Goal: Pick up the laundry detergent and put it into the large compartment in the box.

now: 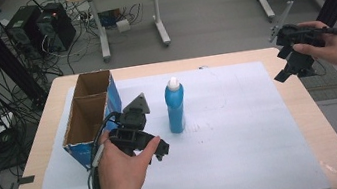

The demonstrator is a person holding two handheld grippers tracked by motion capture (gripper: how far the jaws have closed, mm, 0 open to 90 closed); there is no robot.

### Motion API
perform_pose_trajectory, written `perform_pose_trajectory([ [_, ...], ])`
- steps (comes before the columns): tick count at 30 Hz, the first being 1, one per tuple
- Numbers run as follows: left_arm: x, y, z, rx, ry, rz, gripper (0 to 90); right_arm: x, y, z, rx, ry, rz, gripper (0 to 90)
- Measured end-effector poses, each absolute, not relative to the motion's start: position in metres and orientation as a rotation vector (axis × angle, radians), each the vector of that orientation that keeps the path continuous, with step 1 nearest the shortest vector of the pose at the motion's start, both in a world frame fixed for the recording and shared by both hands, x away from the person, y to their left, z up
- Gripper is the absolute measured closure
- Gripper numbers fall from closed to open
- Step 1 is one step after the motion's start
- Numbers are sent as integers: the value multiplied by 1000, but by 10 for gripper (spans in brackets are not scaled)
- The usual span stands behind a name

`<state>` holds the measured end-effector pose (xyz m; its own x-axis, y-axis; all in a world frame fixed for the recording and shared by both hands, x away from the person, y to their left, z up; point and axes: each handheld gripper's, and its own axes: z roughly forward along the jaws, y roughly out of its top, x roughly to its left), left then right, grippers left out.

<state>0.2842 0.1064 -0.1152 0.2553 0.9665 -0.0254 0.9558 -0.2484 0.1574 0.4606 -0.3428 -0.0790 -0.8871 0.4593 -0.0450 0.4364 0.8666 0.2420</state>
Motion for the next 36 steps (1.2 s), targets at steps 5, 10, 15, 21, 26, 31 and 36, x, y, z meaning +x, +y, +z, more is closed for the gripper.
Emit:
perform_pose_trajectory([
  [5, 285, 107, -118, 2377, 1841, 108, 70, 461, -342, -79, 702, 2939, 341, 34],
  [10, 286, 108, -120, 2377, 1850, 104, 70, 461, -341, -79, 699, 2939, 342, 34],
  [15, 286, 108, -122, 2375, 1852, 100, 69, 461, -340, -79, 697, 2939, 337, 34],
  [21, 286, 109, -121, 2375, 1847, 100, 70, 459, -339, -78, 696, 2938, 335, 34],
  [26, 286, 108, -120, 2377, 1848, 100, 69, 457, -340, -76, 692, 2933, 341, 34],
  [31, 290, 107, -117, 2383, 1848, 98, 69, 456, -340, -76, 692, 2934, 344, 34],
  [36, 295, 105, -104, 2367, 1846, 117, 70, 457, -341, -76, 686, 2937, 344, 34],
])
